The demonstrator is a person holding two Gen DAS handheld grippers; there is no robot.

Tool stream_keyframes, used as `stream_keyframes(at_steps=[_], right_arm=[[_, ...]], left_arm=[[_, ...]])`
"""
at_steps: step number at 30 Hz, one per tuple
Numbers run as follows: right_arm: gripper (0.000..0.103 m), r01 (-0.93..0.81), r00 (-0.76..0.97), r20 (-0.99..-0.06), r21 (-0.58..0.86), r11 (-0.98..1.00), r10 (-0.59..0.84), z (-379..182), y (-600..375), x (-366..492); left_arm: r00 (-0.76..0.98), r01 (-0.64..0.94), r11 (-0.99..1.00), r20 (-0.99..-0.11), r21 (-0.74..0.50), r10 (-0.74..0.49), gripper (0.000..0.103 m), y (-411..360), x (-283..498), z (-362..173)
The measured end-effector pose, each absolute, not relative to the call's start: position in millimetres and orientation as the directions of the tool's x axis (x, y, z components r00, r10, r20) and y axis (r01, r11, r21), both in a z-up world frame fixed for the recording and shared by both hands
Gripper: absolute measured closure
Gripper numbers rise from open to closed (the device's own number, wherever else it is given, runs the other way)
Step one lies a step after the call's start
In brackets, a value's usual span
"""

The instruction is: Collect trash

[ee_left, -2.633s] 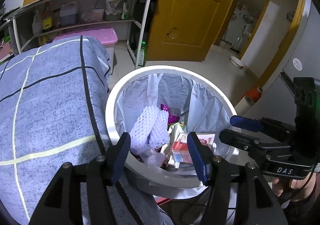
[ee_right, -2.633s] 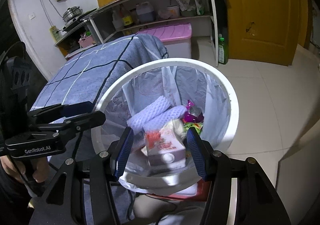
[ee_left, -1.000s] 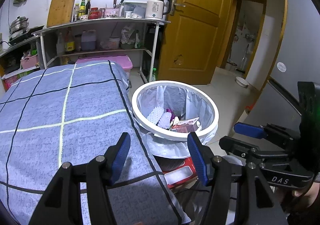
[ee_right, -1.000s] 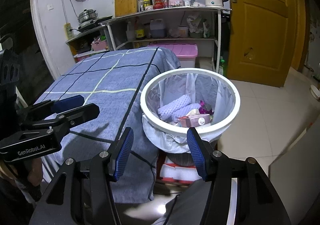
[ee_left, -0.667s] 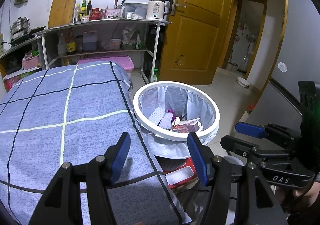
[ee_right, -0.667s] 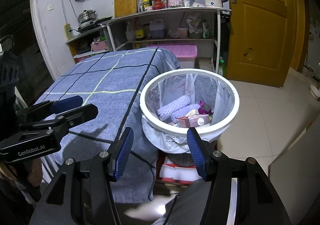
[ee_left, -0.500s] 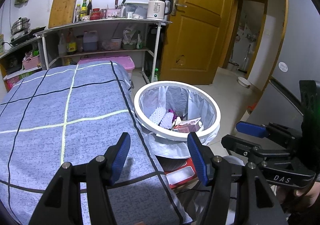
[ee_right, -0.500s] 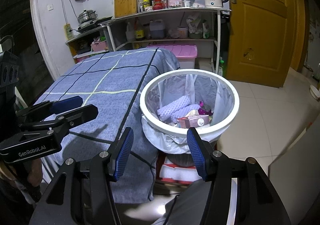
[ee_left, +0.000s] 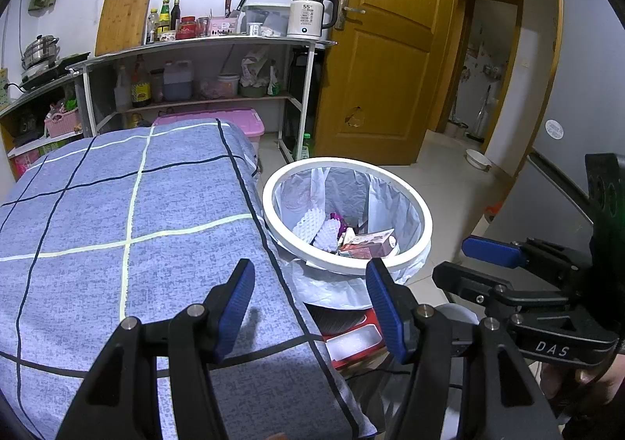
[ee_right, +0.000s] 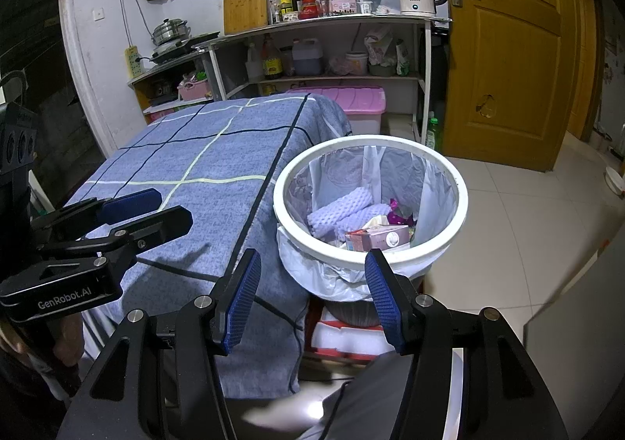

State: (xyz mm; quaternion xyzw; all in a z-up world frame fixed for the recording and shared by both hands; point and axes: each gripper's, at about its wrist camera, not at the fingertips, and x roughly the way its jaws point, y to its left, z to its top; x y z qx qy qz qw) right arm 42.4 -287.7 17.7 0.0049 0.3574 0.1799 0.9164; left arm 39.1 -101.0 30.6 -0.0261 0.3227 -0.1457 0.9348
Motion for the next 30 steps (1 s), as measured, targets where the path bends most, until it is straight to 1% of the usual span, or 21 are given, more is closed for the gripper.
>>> stream_keyframes(at_steps=[30], right_arm=[[0.047,-0.327,0.682,-0.652,0.135,0.935,0.333,19.4,-288.4,42.9]], left_arm=[[0.743,0.244,0.959,-0.607,-0.146,-0.282,0.042,-97.2,36.6,23.1]])
